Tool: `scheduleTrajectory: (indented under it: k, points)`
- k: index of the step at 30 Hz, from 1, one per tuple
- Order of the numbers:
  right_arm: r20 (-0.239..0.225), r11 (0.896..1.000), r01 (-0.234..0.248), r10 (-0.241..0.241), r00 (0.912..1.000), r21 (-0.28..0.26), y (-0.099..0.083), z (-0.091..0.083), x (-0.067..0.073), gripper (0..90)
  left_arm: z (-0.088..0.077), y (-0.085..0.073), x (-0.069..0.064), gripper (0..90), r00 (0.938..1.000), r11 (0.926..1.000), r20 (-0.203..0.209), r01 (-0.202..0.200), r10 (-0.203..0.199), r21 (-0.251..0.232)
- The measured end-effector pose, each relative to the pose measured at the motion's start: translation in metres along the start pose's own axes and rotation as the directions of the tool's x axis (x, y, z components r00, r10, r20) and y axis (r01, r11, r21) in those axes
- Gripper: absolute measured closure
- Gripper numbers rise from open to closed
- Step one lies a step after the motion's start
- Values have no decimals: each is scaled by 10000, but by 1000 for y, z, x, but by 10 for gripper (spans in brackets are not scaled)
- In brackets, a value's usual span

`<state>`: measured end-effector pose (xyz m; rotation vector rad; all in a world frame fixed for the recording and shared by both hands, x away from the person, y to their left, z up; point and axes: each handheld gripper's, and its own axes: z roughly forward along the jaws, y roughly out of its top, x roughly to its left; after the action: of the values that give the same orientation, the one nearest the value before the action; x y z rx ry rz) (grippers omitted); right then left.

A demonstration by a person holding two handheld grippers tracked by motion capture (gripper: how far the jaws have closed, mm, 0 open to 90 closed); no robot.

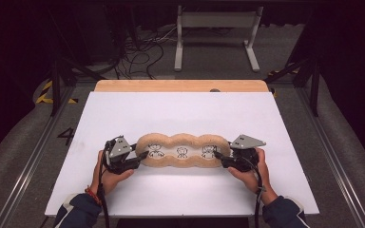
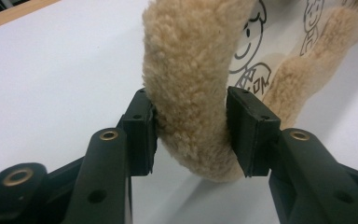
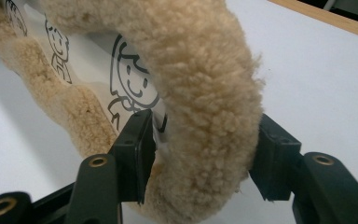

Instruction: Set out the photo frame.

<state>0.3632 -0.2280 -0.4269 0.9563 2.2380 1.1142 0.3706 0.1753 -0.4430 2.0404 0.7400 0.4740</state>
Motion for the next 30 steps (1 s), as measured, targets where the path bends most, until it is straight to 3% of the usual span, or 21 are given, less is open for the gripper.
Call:
scheduleTrajectory:
  k: [6,7,8,10,12,16,18,23,27,30]
  points:
    - [98,9999,-96,96,9999,36,-1,-1,-2,362,-4,1,1,504,9999,9999,-25,-133,133,-30]
    - [69,9999,-87,87,9999,53,-1,-1,-2,339,-5,1,0,477,9999,9999,37,-128,128,-28]
    - [-12,10000,-31,31,10000,42,0,-3,-1,306,-6,1,1,394,9998,9999,188,-115,117,-106]
    - [-34,10000,5,-5,10000,12,0,-4,-1,281,-9,1,3,364,9985,9997,548,-59,73,-253]
    - [-260,9999,-27,24,9997,-125,0,-6,0,239,-11,1,3,315,9985,9995,533,-69,84,-293]
    - [-86,9999,-32,30,10000,-154,1,-8,1,173,-14,-2,4,240,9978,9995,665,-44,64,-302]
    - [-71,9999,79,-79,9999,-84,1,-8,1,122,-16,-3,5,190,9983,9997,579,-55,68,-239]
    - [8,9998,95,-95,10000,-194,1,-11,1,95,-20,-4,9,105,9995,9990,264,187,-177,-402]
    - [88,9997,87,-85,9999,-221,0,-13,-1,67,-19,-5,7,62,9993,9996,371,-42,52,-272]
    - [179,9998,139,-136,9997,-159,0,-14,-1,50,-18,-4,5,57,9995,9996,229,-191,196,-224]
